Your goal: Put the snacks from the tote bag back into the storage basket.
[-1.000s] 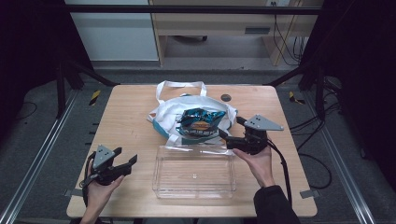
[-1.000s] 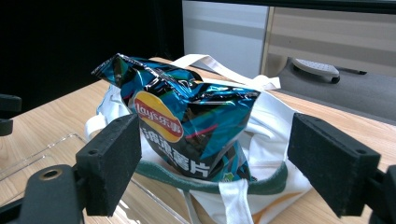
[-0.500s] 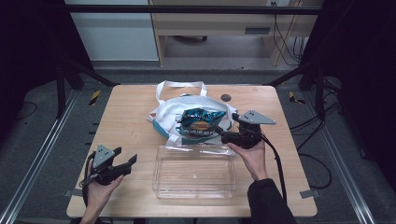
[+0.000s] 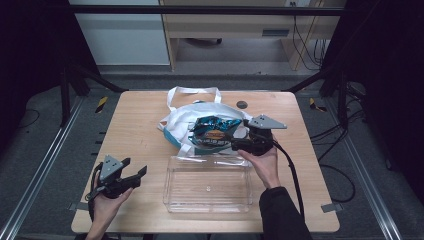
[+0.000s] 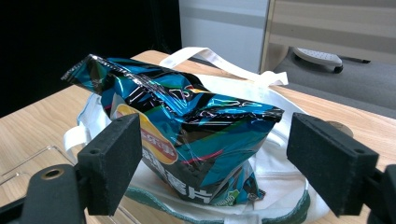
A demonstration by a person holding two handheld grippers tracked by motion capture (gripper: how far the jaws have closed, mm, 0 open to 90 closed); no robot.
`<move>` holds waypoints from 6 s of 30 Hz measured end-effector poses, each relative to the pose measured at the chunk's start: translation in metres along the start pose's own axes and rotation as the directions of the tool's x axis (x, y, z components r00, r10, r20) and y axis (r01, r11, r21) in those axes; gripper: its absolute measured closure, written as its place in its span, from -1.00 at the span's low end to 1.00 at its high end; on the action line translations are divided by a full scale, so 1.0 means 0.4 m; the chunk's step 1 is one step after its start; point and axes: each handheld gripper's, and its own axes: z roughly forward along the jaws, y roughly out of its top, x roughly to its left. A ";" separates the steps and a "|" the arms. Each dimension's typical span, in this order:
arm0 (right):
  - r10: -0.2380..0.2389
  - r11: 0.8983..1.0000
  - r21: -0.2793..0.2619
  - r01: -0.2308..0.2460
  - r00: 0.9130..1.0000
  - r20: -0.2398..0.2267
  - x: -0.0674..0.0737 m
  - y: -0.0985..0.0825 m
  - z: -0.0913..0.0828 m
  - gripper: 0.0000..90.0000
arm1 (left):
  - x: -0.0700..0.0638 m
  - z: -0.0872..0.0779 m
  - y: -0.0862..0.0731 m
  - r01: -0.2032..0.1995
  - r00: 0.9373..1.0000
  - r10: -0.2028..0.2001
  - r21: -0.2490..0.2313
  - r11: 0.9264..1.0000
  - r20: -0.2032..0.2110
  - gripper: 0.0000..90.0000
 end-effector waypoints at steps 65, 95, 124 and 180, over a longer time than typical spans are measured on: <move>0.032 0.997 0.067 -0.031 0.999 -0.008 0.037 -0.016 0.066 0.23 | -0.002 0.002 0.000 -0.006 1.000 0.006 0.009 1.000 0.000 -0.31; 0.020 0.998 -0.058 -0.024 0.997 -0.068 0.048 0.018 0.007 1.00 | -0.002 0.001 0.000 -0.008 1.000 0.008 0.010 1.000 -0.001 -0.30; -0.013 0.982 -0.191 -0.007 0.994 -0.104 0.061 0.119 -0.071 1.00 | -0.002 0.002 0.000 -0.005 1.000 0.005 0.011 1.000 0.000 -0.30; -0.137 0.965 -0.255 0.057 0.941 -0.308 0.218 0.159 -0.260 1.00 | -0.003 0.002 -0.001 -0.003 1.000 0.003 0.013 1.000 -0.007 -0.30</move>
